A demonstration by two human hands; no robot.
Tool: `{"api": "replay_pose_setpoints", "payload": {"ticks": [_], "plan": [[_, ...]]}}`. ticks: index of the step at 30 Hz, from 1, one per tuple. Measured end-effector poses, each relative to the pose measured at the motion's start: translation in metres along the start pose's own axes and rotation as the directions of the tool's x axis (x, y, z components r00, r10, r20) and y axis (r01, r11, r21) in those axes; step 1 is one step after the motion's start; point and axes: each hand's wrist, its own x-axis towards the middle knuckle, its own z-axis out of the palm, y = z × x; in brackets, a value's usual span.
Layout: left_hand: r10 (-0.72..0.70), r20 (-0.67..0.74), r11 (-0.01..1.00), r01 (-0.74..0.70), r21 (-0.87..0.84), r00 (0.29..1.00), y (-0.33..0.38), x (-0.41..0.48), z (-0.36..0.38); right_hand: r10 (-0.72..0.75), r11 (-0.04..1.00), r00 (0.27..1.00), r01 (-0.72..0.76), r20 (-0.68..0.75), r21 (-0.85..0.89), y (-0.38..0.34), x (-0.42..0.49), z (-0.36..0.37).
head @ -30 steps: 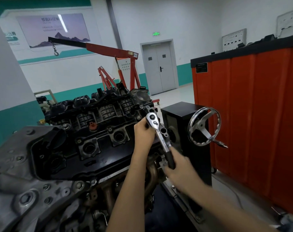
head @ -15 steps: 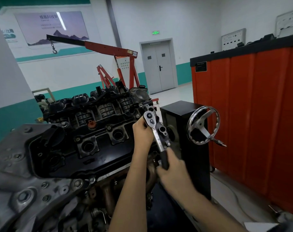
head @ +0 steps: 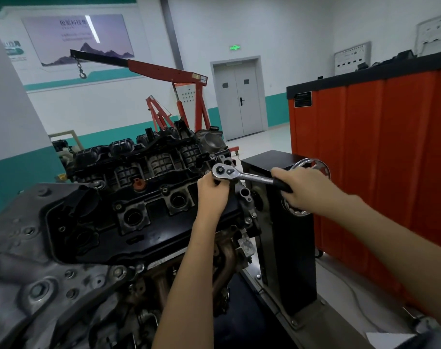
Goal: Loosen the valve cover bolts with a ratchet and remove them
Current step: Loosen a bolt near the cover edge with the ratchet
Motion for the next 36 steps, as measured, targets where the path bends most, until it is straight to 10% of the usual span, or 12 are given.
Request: {"api": "replay_pose_setpoints", "payload": {"ticks": [3, 6, 10, 15, 20, 24, 31, 36], "plan": [[-0.034, -0.049, 0.997, 0.031, -0.068, 0.998, -0.004, -0.005, 0.005, 0.174, 0.93, 0.984, -0.175, 0.031, 0.322, -0.035, -0.035, 0.028], [-0.005, -0.056, 0.995, -0.001, -0.099, 0.998, -0.002, -0.006, 0.01, 0.317, 0.609, 0.941, -0.299, 0.121, 0.735, -0.093, -0.06, 0.056], [0.01, -0.076, 0.998, -0.015, -0.057, 0.997, -0.003, -0.004, 0.011, 0.405, 0.407, 0.9, -0.336, 0.161, 0.849, -0.147, -0.051, 0.078], [0.04, 0.019, 0.999, -0.041, 0.017, 0.999, -0.003, 0.001, 0.002, 0.213, 0.691, 0.962, -0.273, 0.173, 0.669, -0.066, -0.05, 0.048], [0.052, 0.02, 0.998, -0.052, 0.037, 0.998, 0.002, 0.0, 0.001, 0.009, 0.999, 0.998, -0.011, 0.063, 0.036, 0.008, -0.002, 0.001], [-0.001, -0.049, 1.0, -0.001, -0.031, 0.999, -0.001, -0.008, 0.006, 0.143, 0.969, 0.99, -0.142, 0.009, 0.205, -0.017, -0.026, 0.026], [0.015, -0.083, 0.999, -0.019, -0.045, 0.996, -0.004, -0.007, 0.012, 0.423, 0.363, 0.898, -0.293, 0.123, 0.885, -0.148, -0.053, 0.082], [0.034, -0.024, 0.999, -0.035, -0.03, 0.999, -0.006, -0.002, 0.006, 0.293, 0.563, 0.945, -0.295, 0.148, 0.772, -0.096, -0.056, 0.068]]}}
